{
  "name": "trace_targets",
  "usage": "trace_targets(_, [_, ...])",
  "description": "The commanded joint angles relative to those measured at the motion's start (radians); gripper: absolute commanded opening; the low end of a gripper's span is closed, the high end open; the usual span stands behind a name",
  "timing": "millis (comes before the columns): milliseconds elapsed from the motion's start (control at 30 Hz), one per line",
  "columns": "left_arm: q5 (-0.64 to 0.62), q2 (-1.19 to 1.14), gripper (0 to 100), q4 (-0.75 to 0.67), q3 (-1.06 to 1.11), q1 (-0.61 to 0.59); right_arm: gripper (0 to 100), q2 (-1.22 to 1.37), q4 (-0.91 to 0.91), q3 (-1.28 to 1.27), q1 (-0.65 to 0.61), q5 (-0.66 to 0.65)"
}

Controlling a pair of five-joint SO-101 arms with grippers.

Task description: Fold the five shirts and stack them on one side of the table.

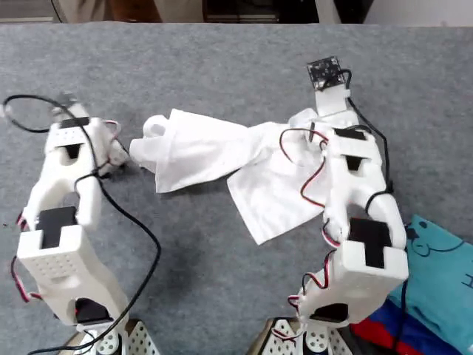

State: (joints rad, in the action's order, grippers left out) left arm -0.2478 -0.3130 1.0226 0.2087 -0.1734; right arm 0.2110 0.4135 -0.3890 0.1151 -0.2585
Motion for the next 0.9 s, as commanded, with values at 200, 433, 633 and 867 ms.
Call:
trace_targets(200, [0.359,0.240,14,0.285,0.089,0.138,0.5,0.101,0.061,0.191,0.082,-0.012])
trace_targets(433, [0.371,0.628,14,0.308,0.279,0.324,0.5,0.122,0.084,0.219,0.079,-0.012])
trace_targets(633, [0.356,0.736,14,0.023,0.597,0.502,0.5,0.122,0.084,0.220,0.076,-0.014])
trace_targets(867, [0.528,0.742,14,-0.236,0.755,0.526,0.5,0.124,0.084,0.220,0.074,-0.014])
